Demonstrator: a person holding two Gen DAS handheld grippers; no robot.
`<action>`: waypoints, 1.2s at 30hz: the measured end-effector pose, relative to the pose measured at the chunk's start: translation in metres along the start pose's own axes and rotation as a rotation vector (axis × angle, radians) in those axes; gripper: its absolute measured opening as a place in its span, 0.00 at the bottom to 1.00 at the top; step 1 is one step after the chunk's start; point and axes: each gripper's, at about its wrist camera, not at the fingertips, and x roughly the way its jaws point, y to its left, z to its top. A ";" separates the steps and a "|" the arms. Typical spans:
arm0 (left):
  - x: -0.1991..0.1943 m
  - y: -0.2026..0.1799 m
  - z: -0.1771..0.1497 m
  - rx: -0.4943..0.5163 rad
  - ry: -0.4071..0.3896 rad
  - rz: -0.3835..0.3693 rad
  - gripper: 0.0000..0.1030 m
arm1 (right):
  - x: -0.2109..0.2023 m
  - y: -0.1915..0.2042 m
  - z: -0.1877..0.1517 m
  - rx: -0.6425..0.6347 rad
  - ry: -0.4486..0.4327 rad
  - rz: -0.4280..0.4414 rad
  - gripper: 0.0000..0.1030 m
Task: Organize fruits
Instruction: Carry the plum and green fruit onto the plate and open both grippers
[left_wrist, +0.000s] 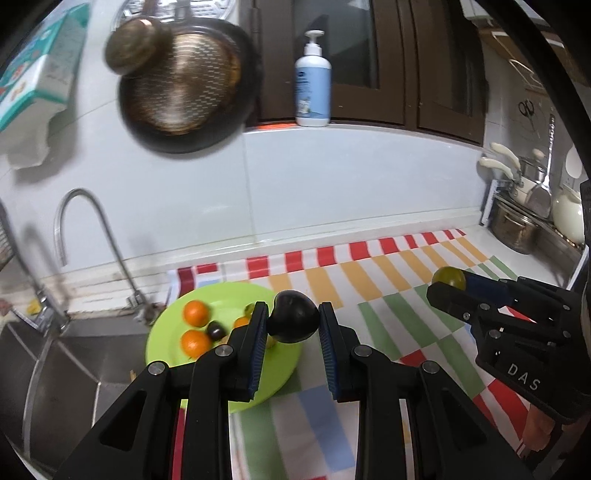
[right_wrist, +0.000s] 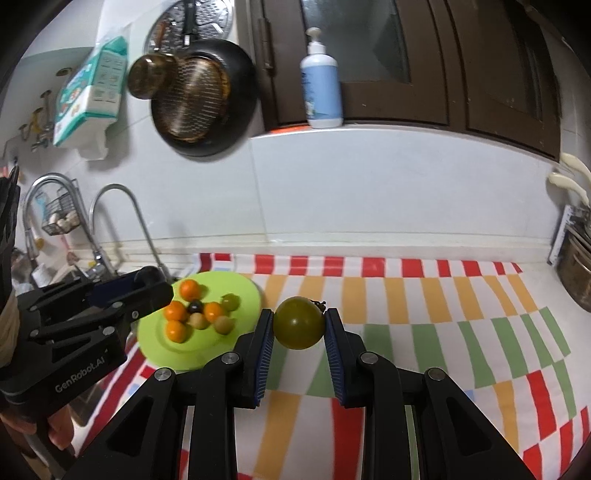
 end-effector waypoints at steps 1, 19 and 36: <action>-0.002 0.002 -0.001 -0.007 0.002 0.004 0.27 | -0.001 0.004 0.000 -0.005 -0.002 0.009 0.28; -0.014 0.062 -0.027 -0.090 0.043 0.113 0.27 | 0.030 0.072 0.004 -0.110 0.037 0.175 0.28; 0.049 0.079 -0.050 -0.046 0.129 0.033 0.27 | 0.110 0.098 -0.005 -0.210 0.206 0.277 0.28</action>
